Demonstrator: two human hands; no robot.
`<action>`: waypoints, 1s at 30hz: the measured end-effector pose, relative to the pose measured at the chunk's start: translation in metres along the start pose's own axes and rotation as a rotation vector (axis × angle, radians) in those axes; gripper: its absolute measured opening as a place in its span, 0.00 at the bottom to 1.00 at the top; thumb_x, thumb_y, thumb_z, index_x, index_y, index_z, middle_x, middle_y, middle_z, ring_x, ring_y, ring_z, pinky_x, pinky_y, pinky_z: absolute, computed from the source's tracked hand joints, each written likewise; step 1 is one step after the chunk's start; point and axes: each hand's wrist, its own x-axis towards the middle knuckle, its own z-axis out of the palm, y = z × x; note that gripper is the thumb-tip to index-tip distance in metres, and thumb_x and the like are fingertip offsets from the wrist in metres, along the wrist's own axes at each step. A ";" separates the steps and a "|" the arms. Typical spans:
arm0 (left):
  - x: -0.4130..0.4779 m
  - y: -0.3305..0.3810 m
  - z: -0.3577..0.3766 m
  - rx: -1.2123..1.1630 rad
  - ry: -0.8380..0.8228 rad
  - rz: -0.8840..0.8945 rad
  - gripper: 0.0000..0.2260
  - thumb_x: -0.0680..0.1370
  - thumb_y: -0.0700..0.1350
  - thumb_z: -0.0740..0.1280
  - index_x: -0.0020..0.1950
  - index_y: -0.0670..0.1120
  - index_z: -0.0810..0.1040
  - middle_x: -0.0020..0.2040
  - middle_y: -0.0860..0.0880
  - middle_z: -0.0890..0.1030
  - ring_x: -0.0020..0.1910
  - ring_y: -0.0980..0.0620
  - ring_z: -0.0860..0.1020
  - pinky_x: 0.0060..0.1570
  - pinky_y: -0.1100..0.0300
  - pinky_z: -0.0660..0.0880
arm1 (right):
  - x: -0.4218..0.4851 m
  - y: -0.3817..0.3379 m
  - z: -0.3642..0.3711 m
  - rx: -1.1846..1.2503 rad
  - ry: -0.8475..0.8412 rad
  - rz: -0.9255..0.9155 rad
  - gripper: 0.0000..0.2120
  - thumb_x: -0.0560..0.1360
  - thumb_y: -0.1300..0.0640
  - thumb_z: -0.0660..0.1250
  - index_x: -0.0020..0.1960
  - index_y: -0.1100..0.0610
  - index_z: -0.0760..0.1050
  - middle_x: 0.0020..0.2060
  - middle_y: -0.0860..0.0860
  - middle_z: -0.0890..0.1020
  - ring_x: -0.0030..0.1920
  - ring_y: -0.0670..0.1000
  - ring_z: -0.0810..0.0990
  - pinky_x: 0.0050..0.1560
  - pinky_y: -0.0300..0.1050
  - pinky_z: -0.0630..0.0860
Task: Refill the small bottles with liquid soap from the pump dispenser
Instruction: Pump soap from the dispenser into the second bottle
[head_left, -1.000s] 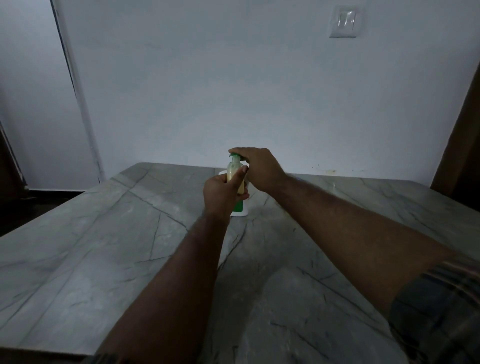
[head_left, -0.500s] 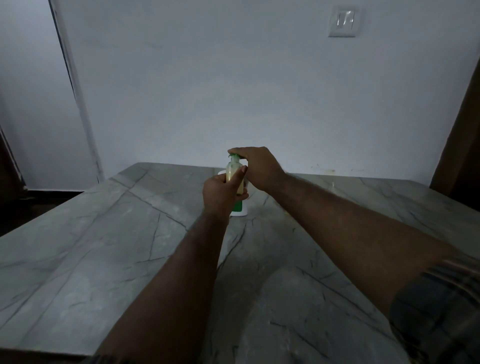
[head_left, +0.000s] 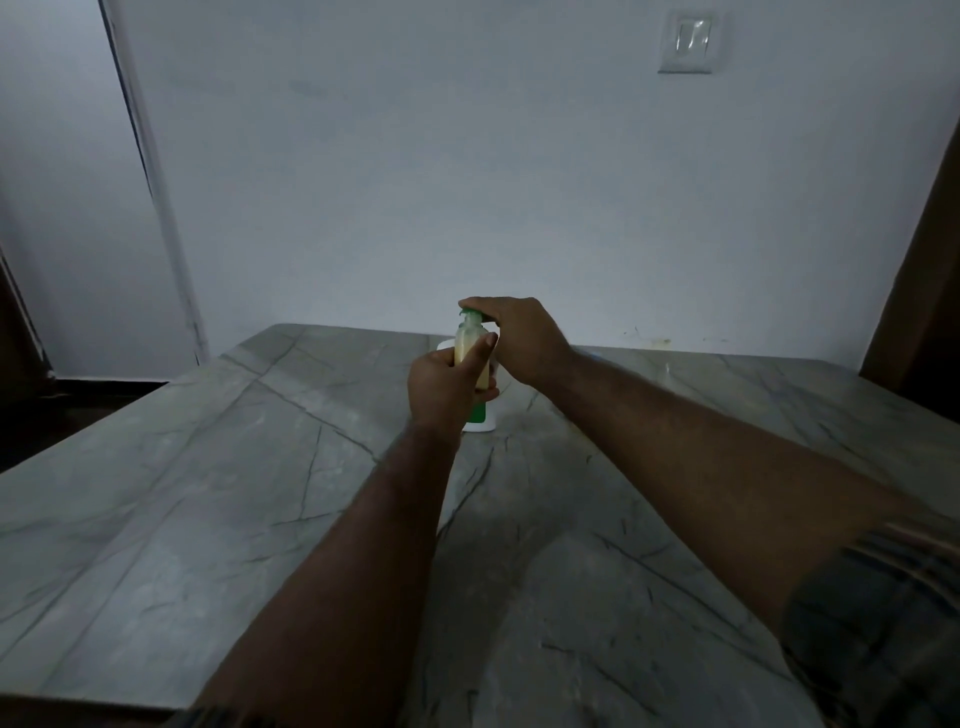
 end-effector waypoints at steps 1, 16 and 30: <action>-0.001 0.000 0.000 0.003 -0.001 0.002 0.18 0.75 0.54 0.74 0.47 0.38 0.83 0.35 0.52 0.82 0.29 0.63 0.81 0.26 0.71 0.74 | 0.000 0.000 0.000 -0.006 -0.007 -0.003 0.21 0.75 0.67 0.63 0.67 0.58 0.74 0.64 0.54 0.79 0.64 0.51 0.77 0.68 0.44 0.71; 0.001 -0.006 0.000 -0.046 -0.001 -0.037 0.21 0.73 0.57 0.74 0.50 0.38 0.82 0.41 0.46 0.85 0.34 0.55 0.85 0.33 0.61 0.82 | 0.003 -0.003 -0.009 -0.066 -0.041 -0.023 0.25 0.73 0.71 0.63 0.69 0.59 0.71 0.66 0.55 0.76 0.67 0.53 0.74 0.70 0.46 0.68; -0.001 -0.004 0.000 -0.047 0.009 0.041 0.12 0.74 0.56 0.74 0.39 0.49 0.80 0.38 0.50 0.84 0.34 0.57 0.85 0.32 0.62 0.81 | 0.002 -0.004 -0.004 -0.014 -0.026 0.011 0.23 0.74 0.67 0.64 0.69 0.58 0.72 0.66 0.54 0.77 0.66 0.52 0.75 0.69 0.49 0.70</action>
